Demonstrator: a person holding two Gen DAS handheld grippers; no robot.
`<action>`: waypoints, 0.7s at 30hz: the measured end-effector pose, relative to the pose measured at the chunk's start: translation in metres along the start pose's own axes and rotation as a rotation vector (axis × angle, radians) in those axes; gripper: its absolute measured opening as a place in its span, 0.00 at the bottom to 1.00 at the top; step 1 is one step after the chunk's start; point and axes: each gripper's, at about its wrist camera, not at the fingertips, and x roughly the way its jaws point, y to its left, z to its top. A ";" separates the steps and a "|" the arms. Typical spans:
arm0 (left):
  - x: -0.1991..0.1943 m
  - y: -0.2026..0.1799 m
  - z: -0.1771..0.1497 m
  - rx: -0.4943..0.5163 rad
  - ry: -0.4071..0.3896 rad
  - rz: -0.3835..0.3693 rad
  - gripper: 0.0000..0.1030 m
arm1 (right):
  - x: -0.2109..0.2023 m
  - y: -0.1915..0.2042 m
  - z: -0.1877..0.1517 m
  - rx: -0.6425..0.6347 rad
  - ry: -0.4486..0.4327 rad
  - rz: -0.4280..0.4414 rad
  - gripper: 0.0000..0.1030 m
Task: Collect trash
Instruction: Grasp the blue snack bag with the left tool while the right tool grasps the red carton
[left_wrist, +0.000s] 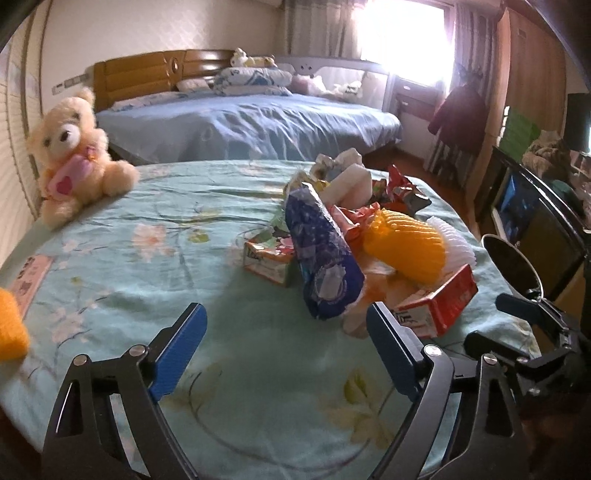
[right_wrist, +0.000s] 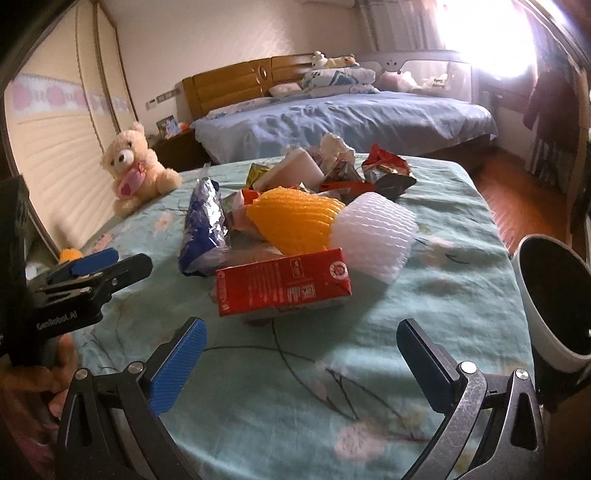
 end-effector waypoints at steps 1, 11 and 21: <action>0.004 0.000 0.001 0.002 0.009 -0.013 0.85 | 0.003 0.000 0.001 -0.003 0.008 0.000 1.00; 0.043 -0.007 0.012 0.029 0.097 -0.128 0.48 | 0.030 -0.003 0.015 -0.025 0.048 -0.010 0.99; 0.028 0.000 0.007 0.003 0.073 -0.161 0.25 | 0.029 -0.016 0.018 0.043 0.062 0.025 0.94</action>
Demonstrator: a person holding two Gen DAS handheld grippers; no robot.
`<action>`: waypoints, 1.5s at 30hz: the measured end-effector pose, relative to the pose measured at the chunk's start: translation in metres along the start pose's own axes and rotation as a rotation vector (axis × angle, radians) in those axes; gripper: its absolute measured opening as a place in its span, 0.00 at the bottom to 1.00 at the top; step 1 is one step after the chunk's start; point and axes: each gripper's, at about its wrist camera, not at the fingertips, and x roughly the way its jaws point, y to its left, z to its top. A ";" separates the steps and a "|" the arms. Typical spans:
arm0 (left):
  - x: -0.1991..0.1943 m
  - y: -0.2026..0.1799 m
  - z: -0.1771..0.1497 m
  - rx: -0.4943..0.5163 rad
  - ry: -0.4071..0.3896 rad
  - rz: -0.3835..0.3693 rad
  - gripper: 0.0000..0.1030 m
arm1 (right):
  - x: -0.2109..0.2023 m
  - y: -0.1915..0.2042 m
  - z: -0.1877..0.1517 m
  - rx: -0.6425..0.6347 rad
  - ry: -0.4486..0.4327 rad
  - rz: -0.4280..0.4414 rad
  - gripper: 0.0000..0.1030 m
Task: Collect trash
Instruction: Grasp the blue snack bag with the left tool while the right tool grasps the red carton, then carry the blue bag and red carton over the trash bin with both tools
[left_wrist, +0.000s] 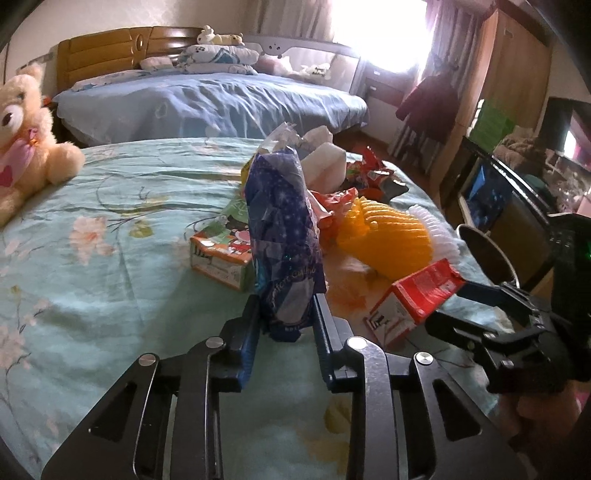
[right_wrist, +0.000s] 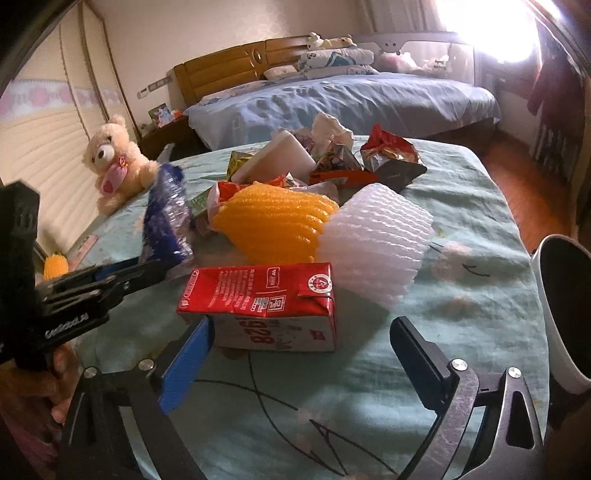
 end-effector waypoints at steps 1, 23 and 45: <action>-0.005 0.001 -0.002 -0.009 -0.008 0.002 0.25 | 0.000 0.001 0.001 0.000 0.003 0.004 0.95; -0.047 -0.004 -0.030 -0.052 -0.023 -0.013 0.25 | -0.021 0.003 -0.007 0.091 -0.041 -0.024 0.87; -0.016 -0.131 -0.018 0.144 0.054 -0.168 0.25 | -0.115 -0.119 -0.049 0.323 -0.137 -0.162 0.87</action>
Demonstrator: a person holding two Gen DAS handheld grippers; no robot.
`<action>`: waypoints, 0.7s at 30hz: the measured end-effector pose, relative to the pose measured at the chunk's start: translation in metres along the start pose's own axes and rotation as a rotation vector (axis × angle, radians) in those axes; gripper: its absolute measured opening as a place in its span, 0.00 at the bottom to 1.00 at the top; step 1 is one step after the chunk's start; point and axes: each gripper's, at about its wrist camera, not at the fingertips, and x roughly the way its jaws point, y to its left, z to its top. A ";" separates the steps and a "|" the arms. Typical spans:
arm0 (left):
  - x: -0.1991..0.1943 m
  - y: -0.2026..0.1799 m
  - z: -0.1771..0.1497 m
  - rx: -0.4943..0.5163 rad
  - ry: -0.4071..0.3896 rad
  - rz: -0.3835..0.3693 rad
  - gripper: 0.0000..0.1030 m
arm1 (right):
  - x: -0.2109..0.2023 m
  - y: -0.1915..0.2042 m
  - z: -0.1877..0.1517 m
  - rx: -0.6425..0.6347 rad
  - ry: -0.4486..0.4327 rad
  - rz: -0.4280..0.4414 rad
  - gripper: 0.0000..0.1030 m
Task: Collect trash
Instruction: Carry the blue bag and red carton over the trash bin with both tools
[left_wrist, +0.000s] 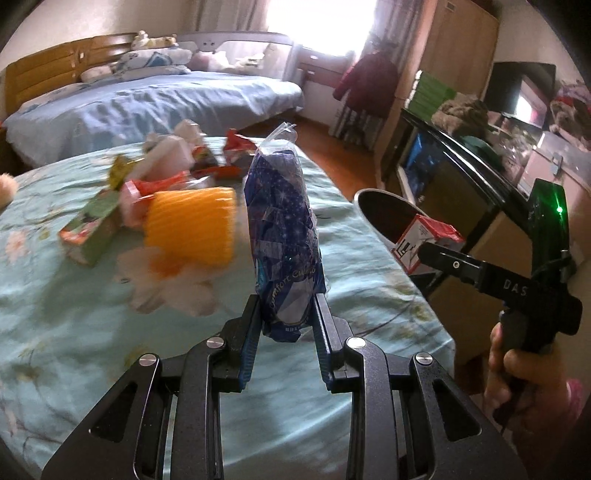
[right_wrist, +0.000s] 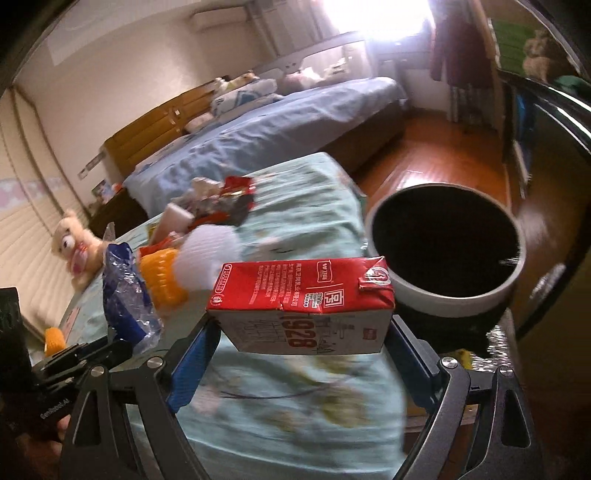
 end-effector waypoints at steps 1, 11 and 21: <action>0.004 -0.007 0.003 0.015 0.007 -0.005 0.25 | -0.002 -0.008 0.001 0.012 -0.003 -0.006 0.87; 0.034 -0.058 0.021 0.110 0.044 -0.054 0.25 | -0.014 -0.062 0.018 0.067 -0.034 -0.062 0.87; 0.066 -0.089 0.041 0.166 0.085 -0.076 0.25 | -0.003 -0.093 0.032 0.089 -0.018 -0.084 0.88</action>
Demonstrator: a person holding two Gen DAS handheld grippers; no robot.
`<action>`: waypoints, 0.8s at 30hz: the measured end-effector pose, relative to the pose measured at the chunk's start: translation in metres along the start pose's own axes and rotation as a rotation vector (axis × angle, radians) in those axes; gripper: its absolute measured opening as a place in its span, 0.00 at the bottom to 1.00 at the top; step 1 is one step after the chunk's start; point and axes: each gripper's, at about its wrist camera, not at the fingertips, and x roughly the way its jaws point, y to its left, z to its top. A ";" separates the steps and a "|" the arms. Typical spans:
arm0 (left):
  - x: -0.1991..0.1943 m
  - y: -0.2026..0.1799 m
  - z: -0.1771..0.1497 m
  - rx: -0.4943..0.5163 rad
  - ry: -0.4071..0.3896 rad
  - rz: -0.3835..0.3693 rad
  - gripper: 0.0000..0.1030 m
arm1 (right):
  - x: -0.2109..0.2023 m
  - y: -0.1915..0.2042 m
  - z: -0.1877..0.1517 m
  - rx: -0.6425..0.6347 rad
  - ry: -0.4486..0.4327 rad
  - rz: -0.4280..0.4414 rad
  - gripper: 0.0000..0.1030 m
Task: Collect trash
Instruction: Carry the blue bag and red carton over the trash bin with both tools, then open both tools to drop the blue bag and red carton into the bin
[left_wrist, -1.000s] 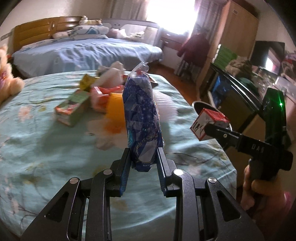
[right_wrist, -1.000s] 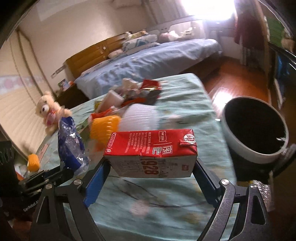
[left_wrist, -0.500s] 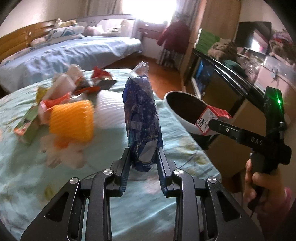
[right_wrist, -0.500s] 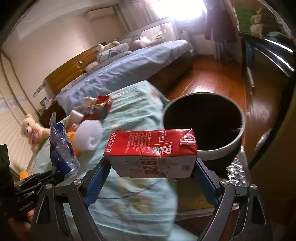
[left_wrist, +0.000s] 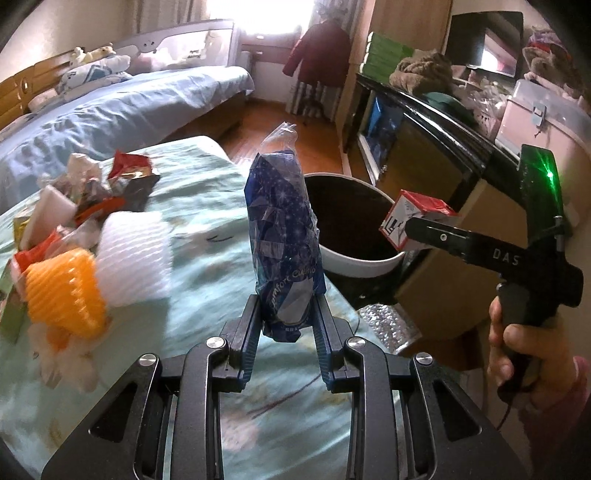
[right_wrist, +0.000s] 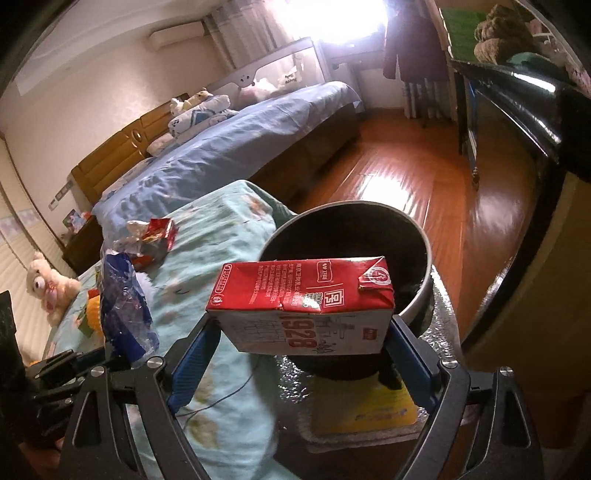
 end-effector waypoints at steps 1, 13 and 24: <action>0.004 -0.002 0.002 0.003 0.003 -0.002 0.25 | 0.002 -0.003 0.001 0.004 0.002 -0.001 0.88; 0.054 -0.023 0.038 0.031 0.063 -0.037 0.25 | 0.031 -0.033 0.022 0.037 0.046 -0.012 0.88; 0.087 -0.036 0.058 0.045 0.111 -0.055 0.27 | 0.047 -0.048 0.032 0.064 0.079 -0.010 0.88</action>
